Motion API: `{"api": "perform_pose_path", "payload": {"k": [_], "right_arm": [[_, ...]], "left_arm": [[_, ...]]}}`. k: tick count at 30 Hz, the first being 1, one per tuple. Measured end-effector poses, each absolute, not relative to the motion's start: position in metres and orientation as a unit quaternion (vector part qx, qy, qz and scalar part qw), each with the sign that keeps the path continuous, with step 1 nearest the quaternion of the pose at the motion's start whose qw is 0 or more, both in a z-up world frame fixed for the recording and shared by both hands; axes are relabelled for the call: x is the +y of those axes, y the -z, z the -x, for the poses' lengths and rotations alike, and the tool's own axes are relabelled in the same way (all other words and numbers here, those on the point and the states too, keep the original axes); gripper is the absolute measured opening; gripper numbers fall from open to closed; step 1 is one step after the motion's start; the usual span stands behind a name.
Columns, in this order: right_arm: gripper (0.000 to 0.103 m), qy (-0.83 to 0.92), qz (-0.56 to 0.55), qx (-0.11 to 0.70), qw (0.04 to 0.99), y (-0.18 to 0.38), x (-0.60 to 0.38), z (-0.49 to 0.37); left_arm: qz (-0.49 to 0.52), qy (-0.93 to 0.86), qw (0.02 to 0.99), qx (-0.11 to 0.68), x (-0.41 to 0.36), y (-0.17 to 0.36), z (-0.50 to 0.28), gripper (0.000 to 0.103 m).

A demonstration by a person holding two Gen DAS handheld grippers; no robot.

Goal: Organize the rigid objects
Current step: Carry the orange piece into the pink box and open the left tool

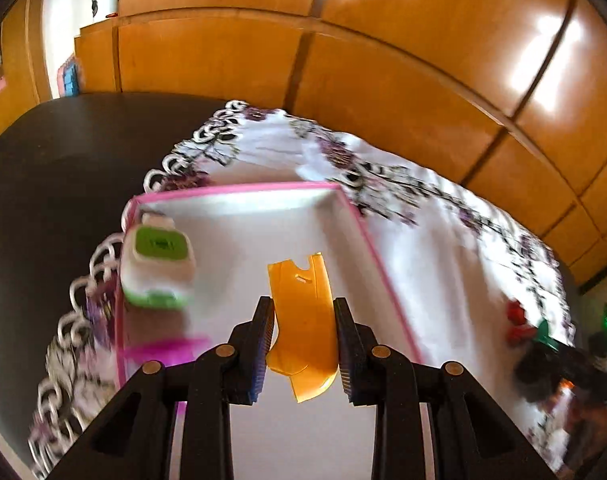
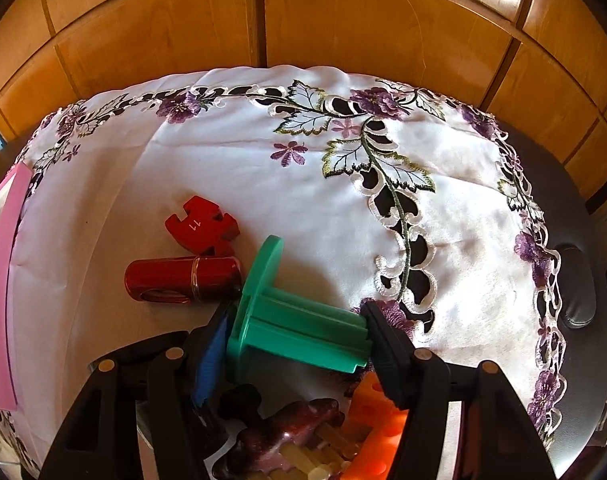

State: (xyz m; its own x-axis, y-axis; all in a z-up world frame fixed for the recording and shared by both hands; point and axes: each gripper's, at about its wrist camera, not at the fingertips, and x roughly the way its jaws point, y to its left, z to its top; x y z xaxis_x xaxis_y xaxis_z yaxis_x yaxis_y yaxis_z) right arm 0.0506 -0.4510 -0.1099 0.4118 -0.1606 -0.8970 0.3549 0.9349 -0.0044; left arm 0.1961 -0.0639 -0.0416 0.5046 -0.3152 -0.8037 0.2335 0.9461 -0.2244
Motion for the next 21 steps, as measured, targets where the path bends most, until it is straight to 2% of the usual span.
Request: {"api": "perform_pose_path", "payload": {"k": [6, 12, 17, 21], "right_arm": [[0.064, 0.154, -0.094, 0.520, 0.835, 0.110, -0.451, -0.051], [0.064, 0.155, -0.091, 0.520, 0.835, 0.110, -0.451, -0.051], [0.064, 0.157, -0.087, 0.520, 0.835, 0.110, -0.450, -0.051], [0.064, 0.158, -0.082, 0.519, 0.836, 0.109, -0.449, -0.051]], "left_arm": [[0.013, 0.129, 0.864, 0.486, -0.066, 0.066, -0.236, 0.030], [0.007, 0.116, 0.864, 0.490, -0.066, 0.075, -0.240, 0.031], [0.007, 0.108, 0.876, 0.470, -0.065, 0.058, -0.221, 0.043], [0.016, 0.122, 0.887, 0.444, -0.070, 0.036, -0.183, 0.046]]}}
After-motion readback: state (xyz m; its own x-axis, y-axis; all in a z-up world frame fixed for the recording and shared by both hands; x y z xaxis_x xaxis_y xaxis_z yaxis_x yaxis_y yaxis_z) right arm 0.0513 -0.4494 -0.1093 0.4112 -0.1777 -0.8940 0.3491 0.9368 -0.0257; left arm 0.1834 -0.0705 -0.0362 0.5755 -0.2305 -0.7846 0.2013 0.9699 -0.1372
